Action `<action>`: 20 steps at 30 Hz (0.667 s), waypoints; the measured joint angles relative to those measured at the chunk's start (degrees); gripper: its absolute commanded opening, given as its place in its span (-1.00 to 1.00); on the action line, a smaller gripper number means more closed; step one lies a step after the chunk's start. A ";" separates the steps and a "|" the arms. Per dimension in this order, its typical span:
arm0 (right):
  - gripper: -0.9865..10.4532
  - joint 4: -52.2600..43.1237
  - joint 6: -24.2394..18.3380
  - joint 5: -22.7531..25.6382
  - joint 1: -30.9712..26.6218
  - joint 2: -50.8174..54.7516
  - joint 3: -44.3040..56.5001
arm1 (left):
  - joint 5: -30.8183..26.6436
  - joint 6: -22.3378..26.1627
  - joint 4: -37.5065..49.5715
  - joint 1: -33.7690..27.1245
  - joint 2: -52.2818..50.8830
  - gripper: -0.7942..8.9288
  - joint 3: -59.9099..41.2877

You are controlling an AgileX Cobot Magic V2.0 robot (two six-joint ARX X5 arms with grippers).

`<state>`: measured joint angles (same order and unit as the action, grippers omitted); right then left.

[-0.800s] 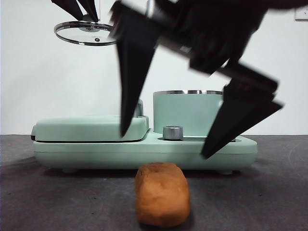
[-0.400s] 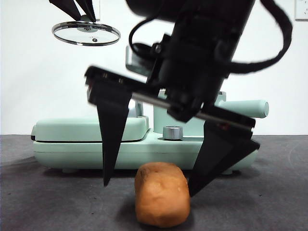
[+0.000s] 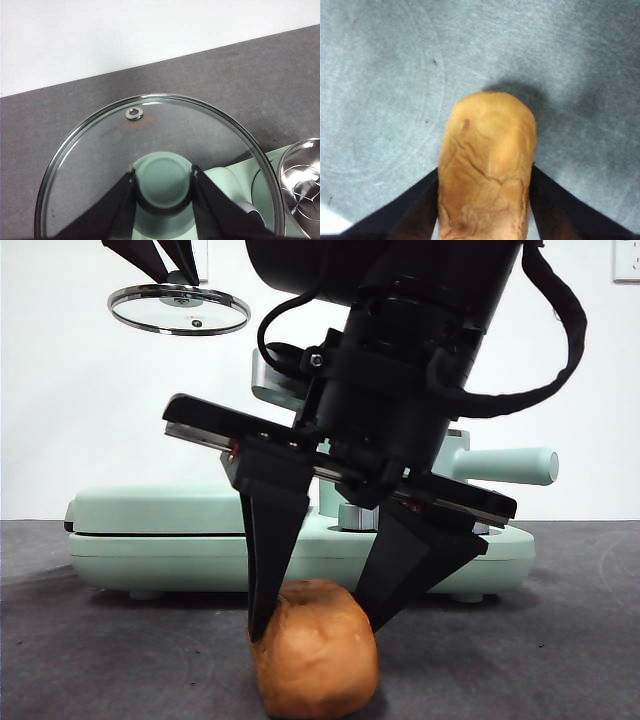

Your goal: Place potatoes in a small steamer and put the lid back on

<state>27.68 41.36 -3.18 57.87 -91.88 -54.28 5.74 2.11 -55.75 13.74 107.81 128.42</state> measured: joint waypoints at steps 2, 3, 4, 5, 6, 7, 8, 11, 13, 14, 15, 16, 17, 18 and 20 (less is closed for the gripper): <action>-0.44 0.00 0.00 0.02 -0.02 0.00 -0.02 | 0.00 0.00 0.00 0.00 0.00 -0.80 0.00; -0.44 0.00 -0.02 0.00 -0.09 0.00 -0.02 | 0.00 0.00 0.00 0.00 0.00 -0.80 0.00; -0.44 0.22 0.00 -0.04 -0.15 0.00 -0.13 | 0.00 0.00 0.00 0.00 0.00 -0.80 0.00; -0.44 0.92 -0.02 -0.13 -0.26 -0.04 -0.48 | 0.00 0.00 0.00 0.00 0.00 -0.80 0.00; -0.44 2.19 -0.02 -0.28 -0.61 -0.07 -1.09 | 0.00 0.00 0.00 0.00 0.00 -0.80 0.00; -0.44 3.85 -0.15 -0.44 -0.96 -0.07 -2.05 | 0.00 0.00 0.00 0.00 0.00 -0.80 0.00; -0.44 5.75 -0.52 -0.50 -1.25 -0.07 -3.48 | 0.00 0.00 0.00 0.00 0.00 -0.80 0.00; -0.44 11.65 -2.67 -0.44 -2.60 -0.07 -9.75 | -0.02 0.00 0.00 0.00 0.00 -0.80 0.00; -0.44 15.54 -4.81 -0.28 -3.96 -0.07 -14.69 | 0.00 0.00 0.00 0.00 0.00 -0.80 0.00; -0.44 17.68 -6.14 -0.13 -4.85 -0.07 -17.42 | 0.00 0.00 0.00 -0.02 0.00 -0.80 0.00; -0.44 19.34 -7.32 -0.11 -5.73 -0.07 -19.69 | 0.00 0.00 0.00 -0.02 0.00 -0.80 0.00; -0.44 20.96 -8.72 -0.11 -6.86 -0.07 -22.18 | 0.00 0.00 0.00 -0.02 0.00 -0.80 0.00; -0.44 22.27 -10.08 -0.11 -8.13 -0.07 -24.61 | 0.00 0.00 0.00 -0.15 0.00 -0.80 0.00; -0.44 23.30 -11.28 -0.11 -9.38 -0.07 -26.67 | 0.00 0.00 0.00 -0.20 0.00 -0.80 0.00; -0.44 25.77 -14.01 -0.11 -12.68 -0.11 -31.34 | 0.00 0.00 0.00 -0.24 0.00 -0.80 0.00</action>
<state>53.45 27.35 -3.29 45.19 -91.98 -85.62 5.74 2.11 -55.75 13.50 107.81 128.42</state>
